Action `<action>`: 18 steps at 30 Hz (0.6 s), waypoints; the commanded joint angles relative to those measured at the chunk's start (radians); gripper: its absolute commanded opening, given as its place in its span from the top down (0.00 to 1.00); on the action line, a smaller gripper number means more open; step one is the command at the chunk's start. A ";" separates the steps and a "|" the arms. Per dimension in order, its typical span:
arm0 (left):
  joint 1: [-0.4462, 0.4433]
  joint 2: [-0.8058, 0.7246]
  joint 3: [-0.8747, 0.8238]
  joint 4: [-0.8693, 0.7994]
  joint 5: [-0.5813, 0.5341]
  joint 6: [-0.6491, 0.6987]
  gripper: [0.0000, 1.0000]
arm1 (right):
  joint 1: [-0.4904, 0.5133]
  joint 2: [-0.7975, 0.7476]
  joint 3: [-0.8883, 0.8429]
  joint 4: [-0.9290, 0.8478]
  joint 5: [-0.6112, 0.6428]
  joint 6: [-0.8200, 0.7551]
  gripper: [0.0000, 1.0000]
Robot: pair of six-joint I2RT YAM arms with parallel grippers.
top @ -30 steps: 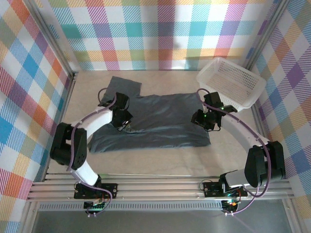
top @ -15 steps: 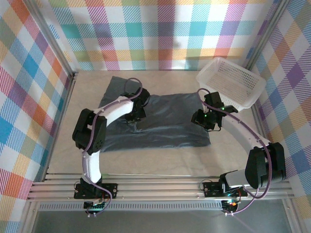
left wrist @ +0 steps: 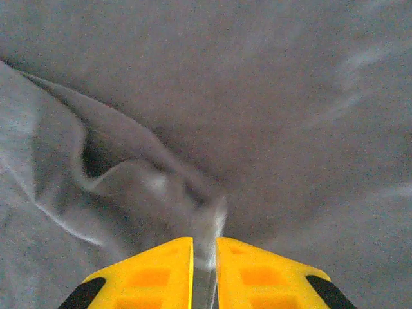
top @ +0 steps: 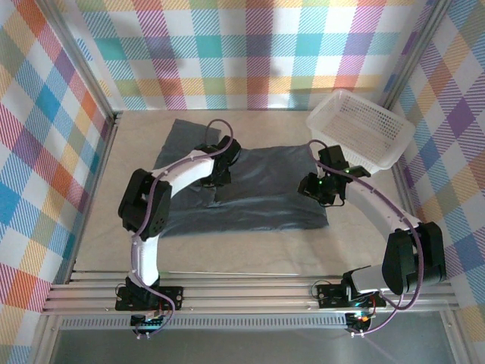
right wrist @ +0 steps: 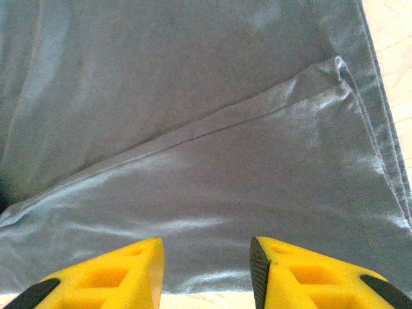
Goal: Fold and stack the t-shirts
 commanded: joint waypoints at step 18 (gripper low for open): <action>0.147 -0.365 -0.352 -0.019 0.125 -0.223 0.95 | -0.033 0.109 -0.031 0.050 -0.082 -0.050 0.60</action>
